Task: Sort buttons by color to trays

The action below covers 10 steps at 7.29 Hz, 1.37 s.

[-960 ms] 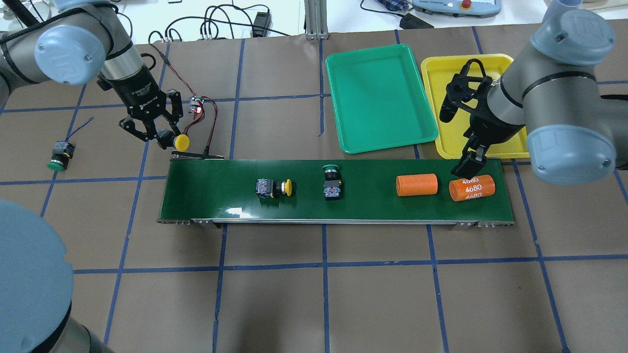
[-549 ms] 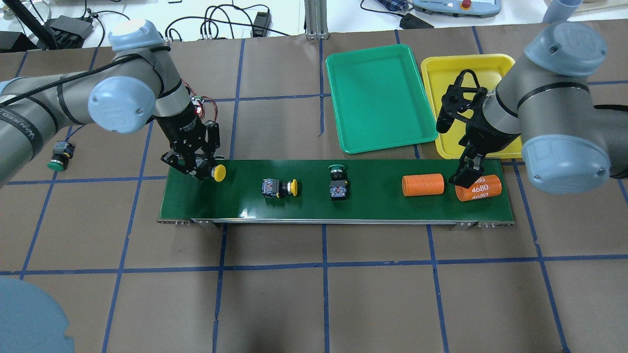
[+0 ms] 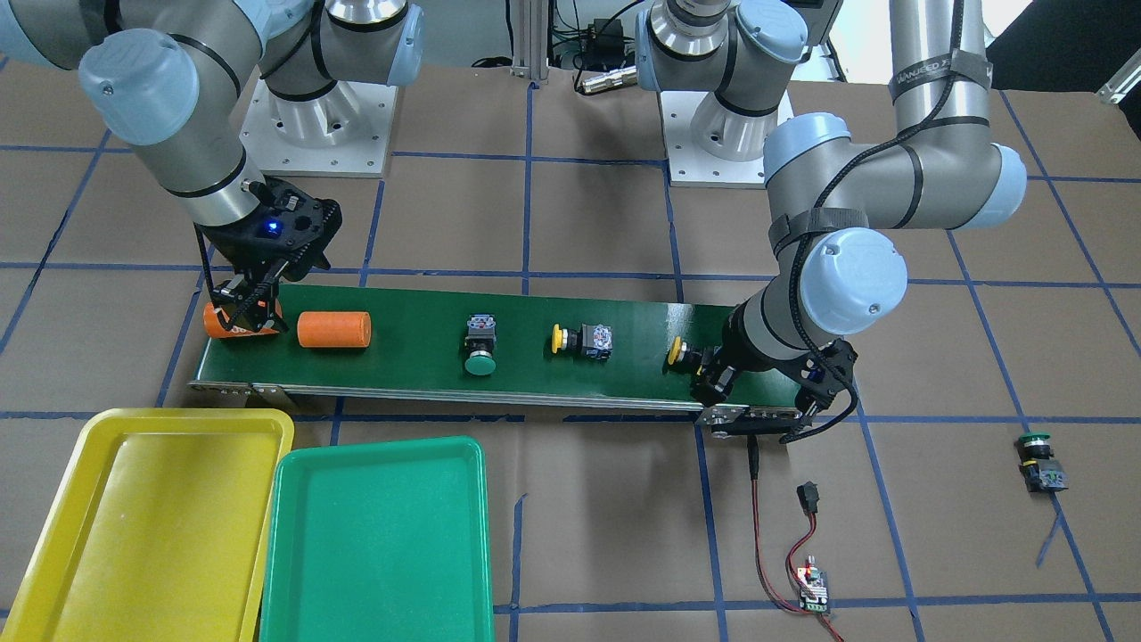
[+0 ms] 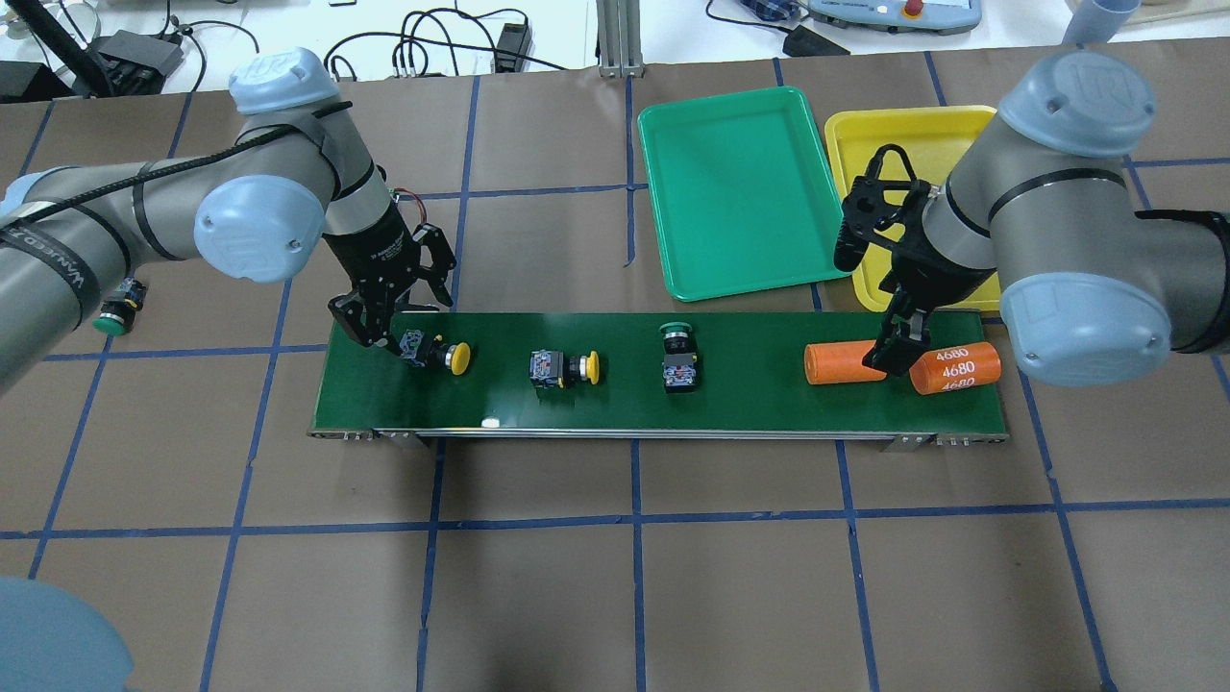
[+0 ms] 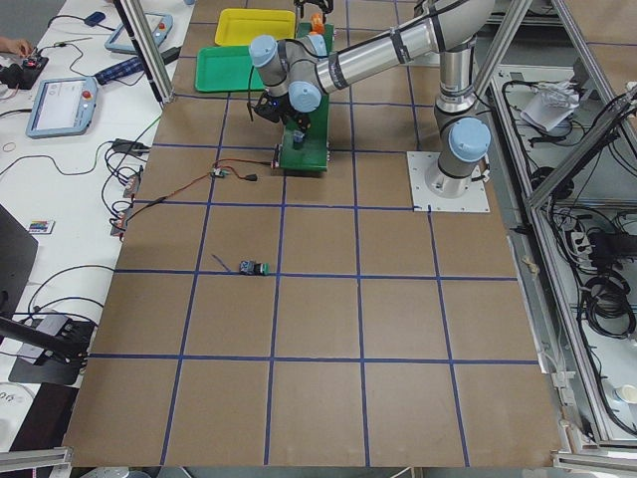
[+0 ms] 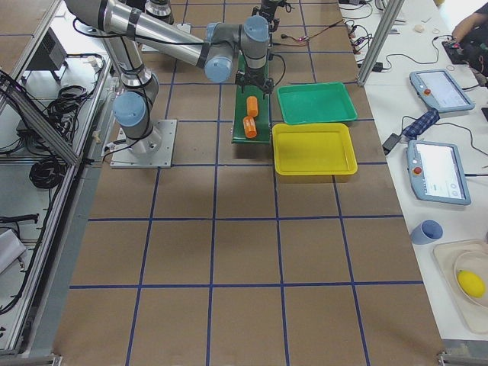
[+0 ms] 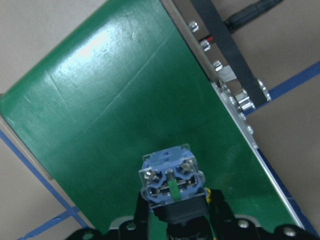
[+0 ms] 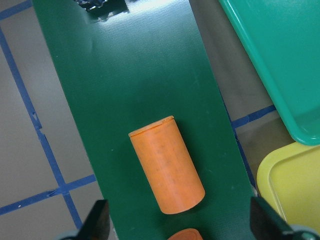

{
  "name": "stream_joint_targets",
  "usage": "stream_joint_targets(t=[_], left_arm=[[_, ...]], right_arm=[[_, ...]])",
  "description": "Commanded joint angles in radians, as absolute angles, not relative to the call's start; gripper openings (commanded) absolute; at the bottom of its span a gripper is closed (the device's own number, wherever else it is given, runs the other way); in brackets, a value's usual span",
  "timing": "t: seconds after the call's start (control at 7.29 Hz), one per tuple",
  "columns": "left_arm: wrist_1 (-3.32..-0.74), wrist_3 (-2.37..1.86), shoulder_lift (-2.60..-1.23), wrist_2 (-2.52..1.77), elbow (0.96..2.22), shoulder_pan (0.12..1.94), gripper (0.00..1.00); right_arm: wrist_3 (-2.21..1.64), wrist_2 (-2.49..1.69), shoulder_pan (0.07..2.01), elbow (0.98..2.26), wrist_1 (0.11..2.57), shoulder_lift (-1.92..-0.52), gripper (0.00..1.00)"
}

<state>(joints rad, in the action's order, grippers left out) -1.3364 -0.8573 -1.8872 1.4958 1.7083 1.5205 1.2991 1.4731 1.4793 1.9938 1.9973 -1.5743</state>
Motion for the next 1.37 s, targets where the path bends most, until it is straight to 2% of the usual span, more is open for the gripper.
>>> stream_joint_targets(t=[0.0,0.14,0.41,0.82,1.23], left_arm=[[-1.403,-0.473,-1.881,1.505,1.636,1.356,1.0],[-1.402,-0.266,-1.913,1.512,1.609,1.204,1.0],[-1.39,0.315,-2.004,1.647,1.457,0.996,1.0],[-1.338,0.822,-2.217,1.667,1.255,0.907,1.0],[-1.255,0.997,-2.334,1.666,1.218,0.934,1.0]], right_arm=[[1.322,1.47,1.48,1.996,1.994,-1.569,1.0],[1.245,1.465,1.48,1.991,2.002,-1.563,1.0],[1.136,1.451,1.479,1.991,2.014,-1.537,1.0],[0.682,1.453,1.48,1.983,1.996,-1.522,1.0],[0.274,1.465,1.608,1.99,2.008,-1.516,1.0]])
